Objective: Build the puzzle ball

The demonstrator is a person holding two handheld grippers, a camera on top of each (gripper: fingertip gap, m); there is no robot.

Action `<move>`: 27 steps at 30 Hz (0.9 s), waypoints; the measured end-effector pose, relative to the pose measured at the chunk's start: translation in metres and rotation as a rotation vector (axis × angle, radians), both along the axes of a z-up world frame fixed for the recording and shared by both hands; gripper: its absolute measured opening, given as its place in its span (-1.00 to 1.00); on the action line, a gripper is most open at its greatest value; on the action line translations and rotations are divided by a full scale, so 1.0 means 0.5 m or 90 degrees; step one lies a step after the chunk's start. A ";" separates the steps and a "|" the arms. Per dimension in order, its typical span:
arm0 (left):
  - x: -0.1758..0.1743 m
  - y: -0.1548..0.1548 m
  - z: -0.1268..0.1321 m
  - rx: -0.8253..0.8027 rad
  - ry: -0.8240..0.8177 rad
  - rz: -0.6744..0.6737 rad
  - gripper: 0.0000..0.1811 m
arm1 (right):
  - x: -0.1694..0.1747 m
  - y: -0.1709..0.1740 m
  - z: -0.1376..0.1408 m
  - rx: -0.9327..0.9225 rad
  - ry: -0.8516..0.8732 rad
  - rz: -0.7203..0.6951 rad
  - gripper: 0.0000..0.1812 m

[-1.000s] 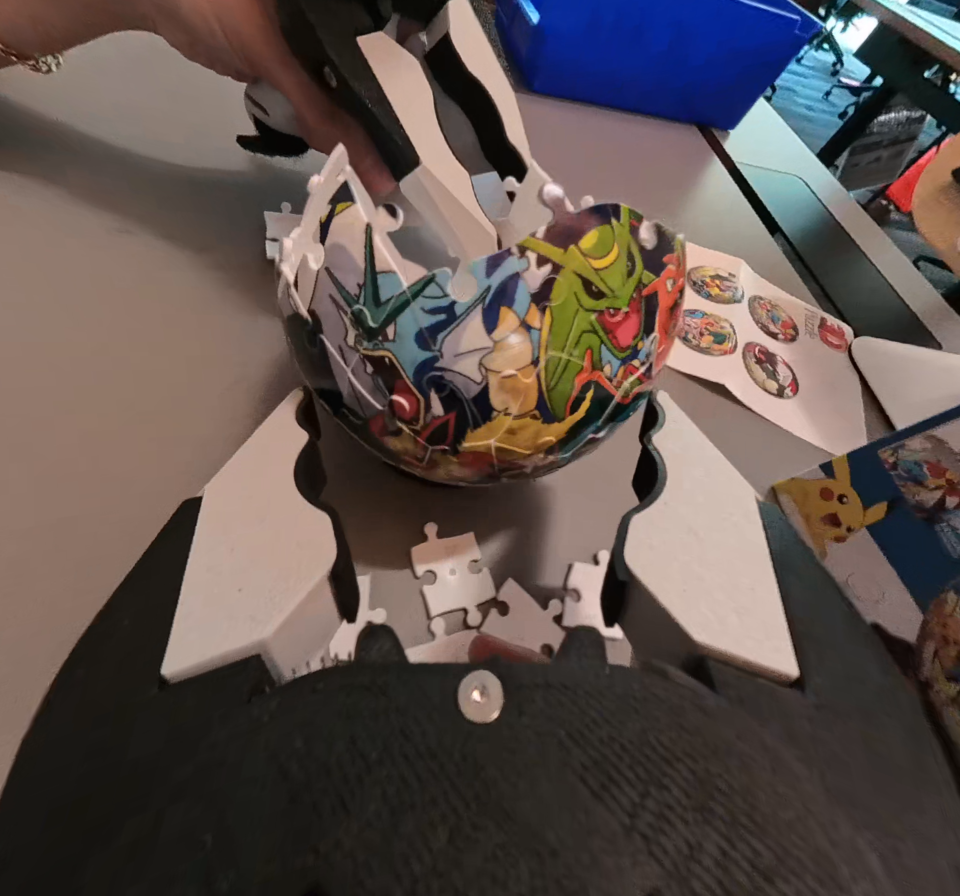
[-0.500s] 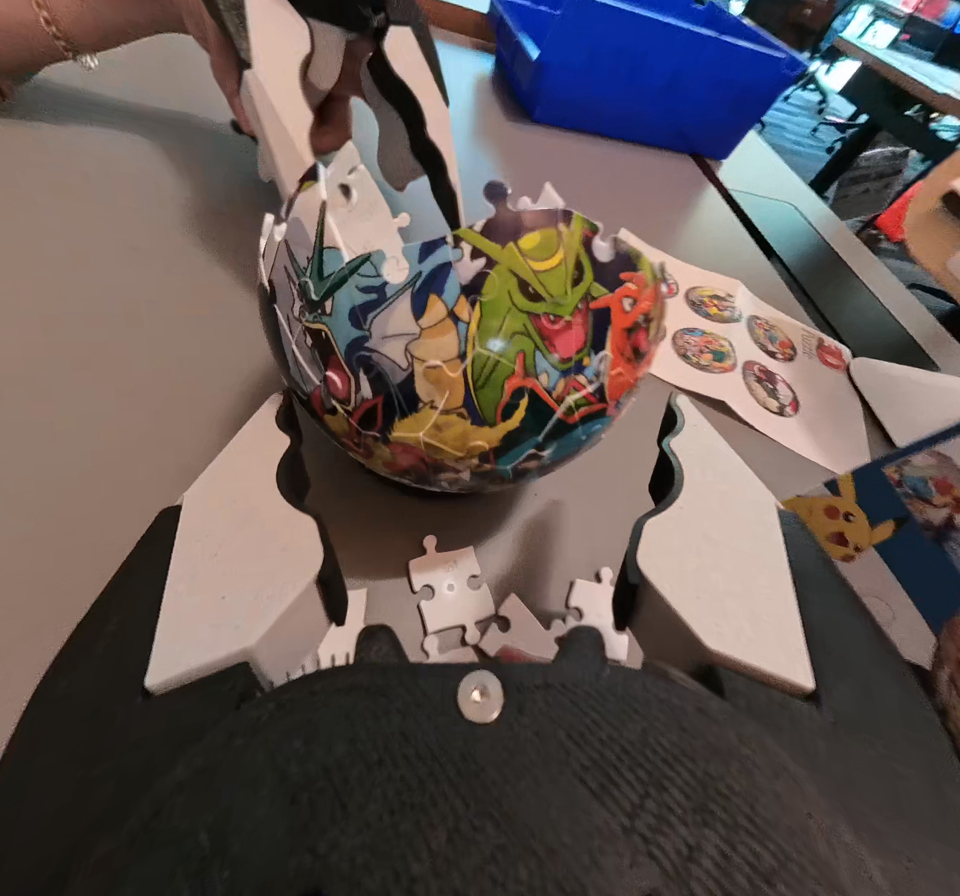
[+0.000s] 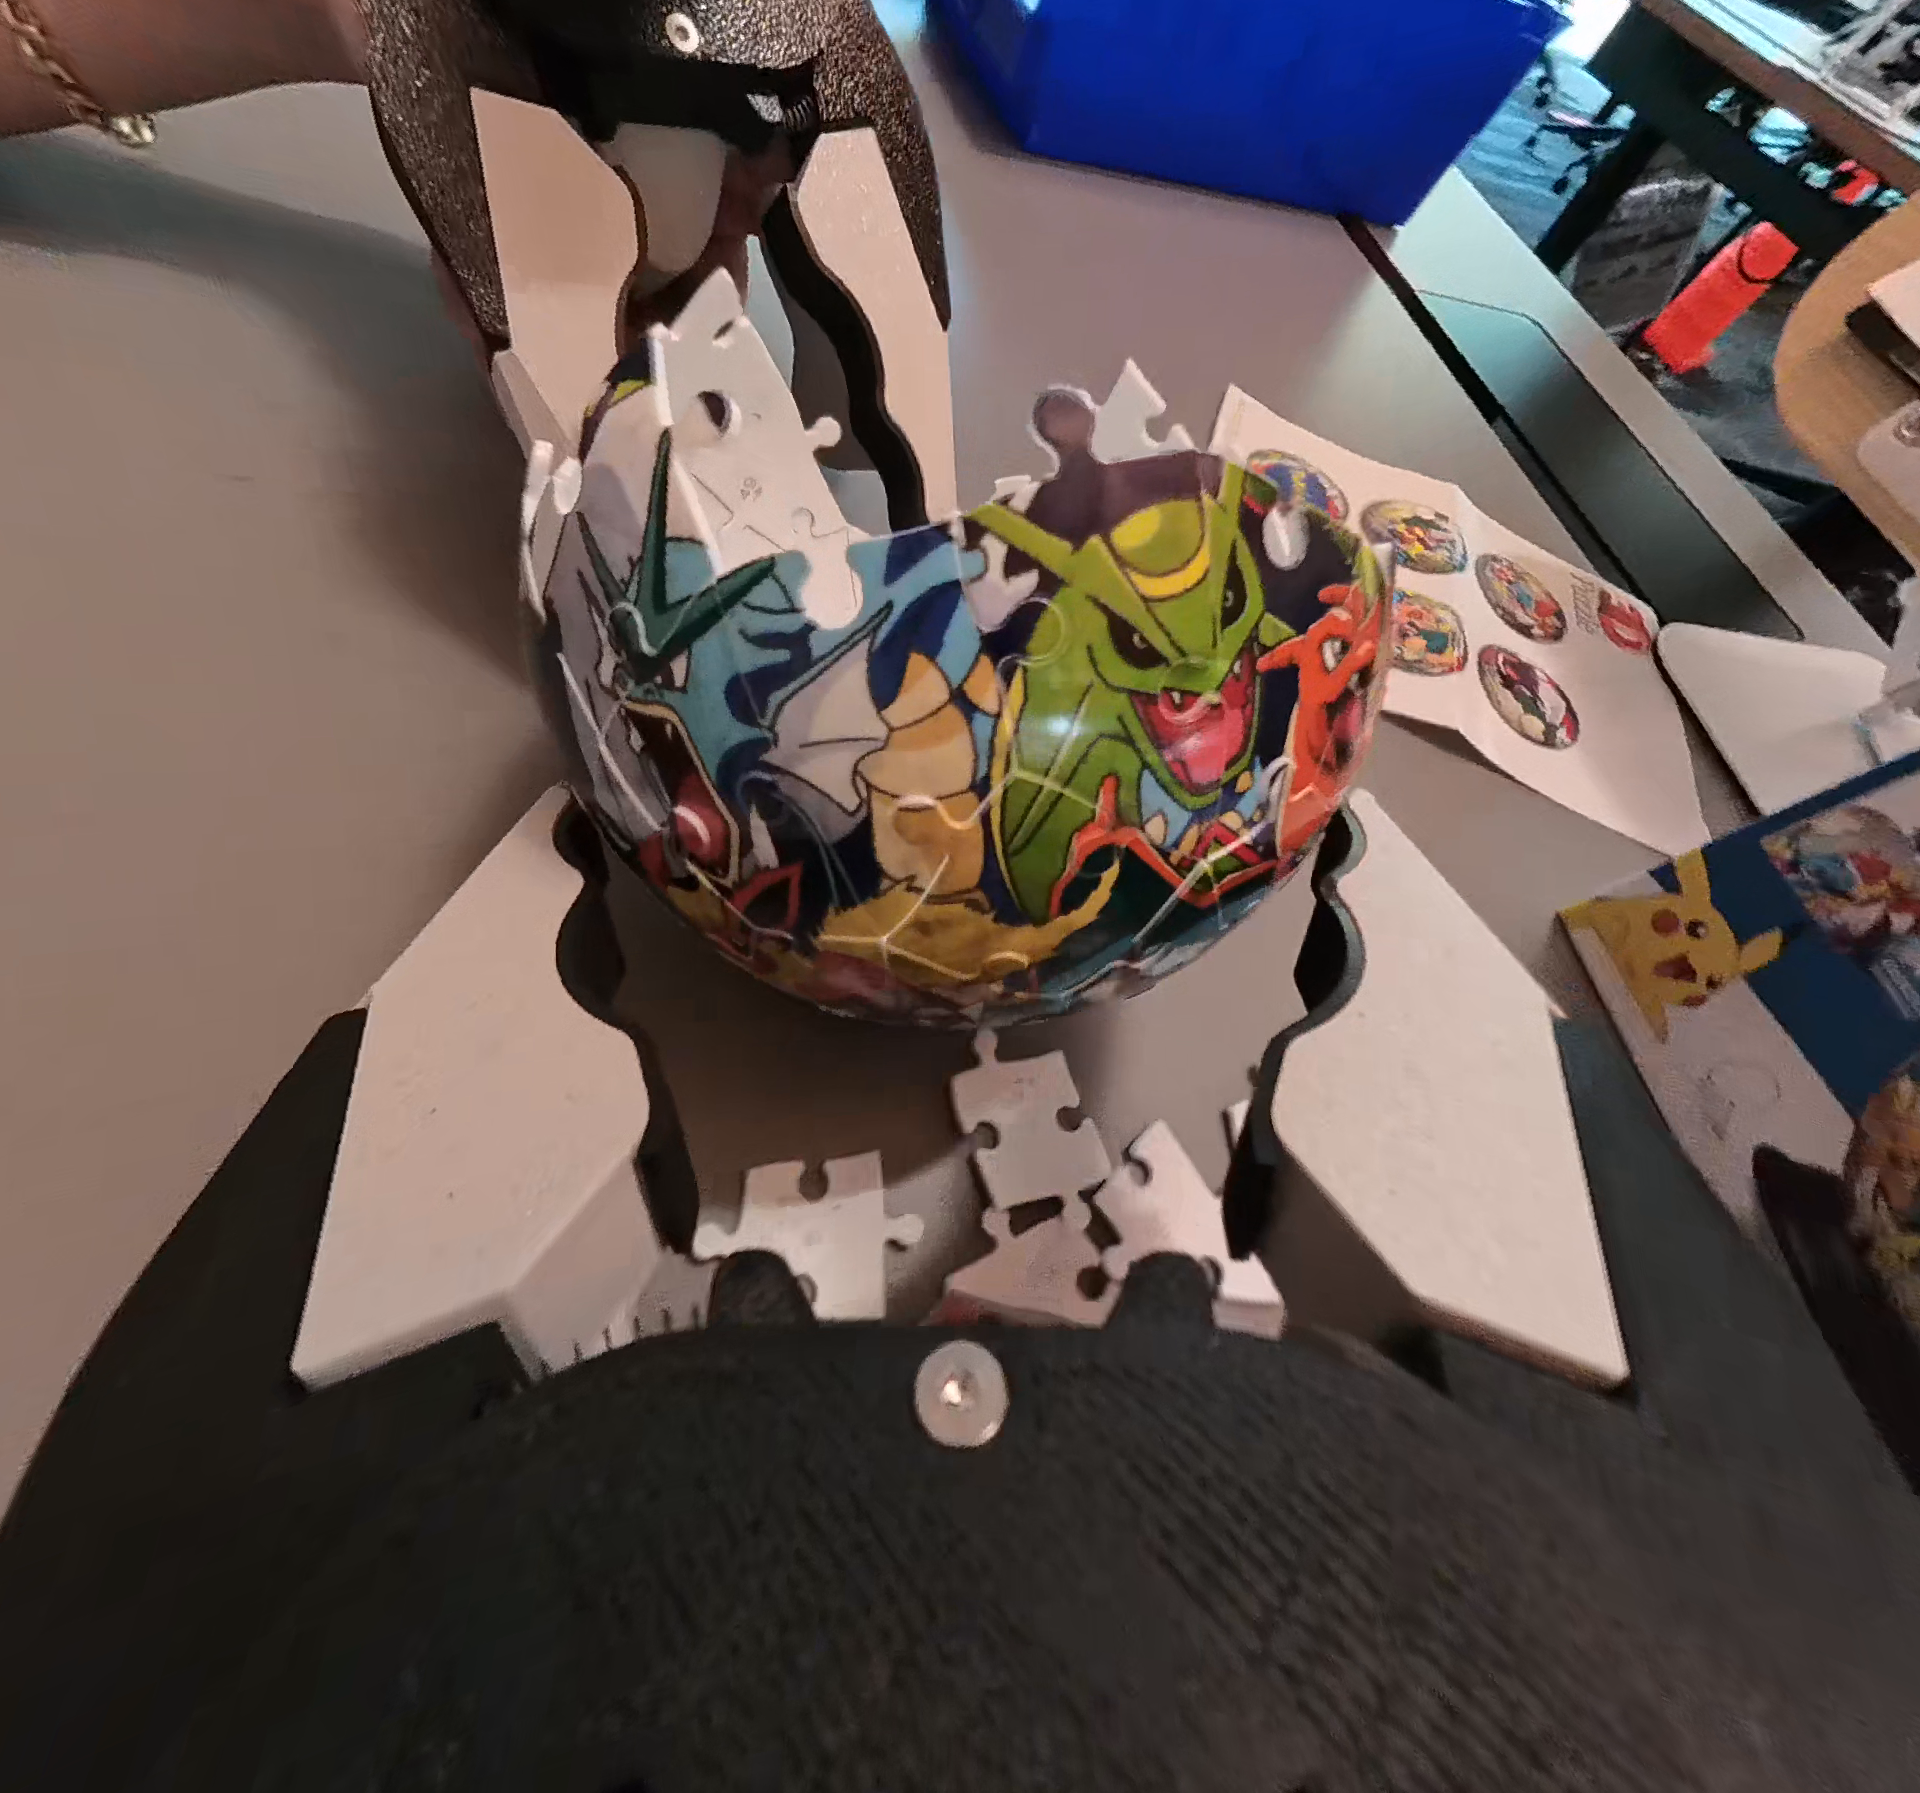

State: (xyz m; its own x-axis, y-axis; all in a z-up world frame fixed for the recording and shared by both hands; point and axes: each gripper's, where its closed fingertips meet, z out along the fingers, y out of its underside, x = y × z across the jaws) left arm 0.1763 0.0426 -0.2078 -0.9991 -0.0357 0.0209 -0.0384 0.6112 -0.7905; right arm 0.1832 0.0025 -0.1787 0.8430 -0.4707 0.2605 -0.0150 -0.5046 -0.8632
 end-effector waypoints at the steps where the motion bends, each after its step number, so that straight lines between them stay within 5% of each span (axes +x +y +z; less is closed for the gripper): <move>1: 0.002 -0.002 -0.001 0.001 -0.006 -0.001 -0.26 | -0.002 -0.004 0.001 0.002 -0.005 -0.018 0.47; 6: 0.027 0.024 0.008 -0.001 0.024 0.010 -0.24 | -0.007 -0.009 0.003 -0.011 -0.040 -0.055 0.46; 13: 0.092 0.055 0.124 -0.128 0.124 0.094 -0.33 | -0.006 -0.014 -0.003 -0.041 -0.075 -0.081 0.44; 20: 0.114 -0.016 0.079 0.027 0.163 0.096 -0.46 | -0.004 -0.010 -0.014 -0.080 -0.097 -0.083 0.42; 27: 0.111 -0.015 0.062 0.144 0.216 0.135 -0.63 | -0.009 -0.007 -0.013 -0.084 -0.107 -0.087 0.41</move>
State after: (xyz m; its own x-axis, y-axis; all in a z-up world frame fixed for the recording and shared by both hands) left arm 0.2320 0.0350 -0.1765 -0.9072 -0.2798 0.3142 -0.4150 0.7182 -0.5585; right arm 0.1789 -0.0009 -0.1854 0.7135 -0.5303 0.4579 0.0470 -0.6159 -0.7864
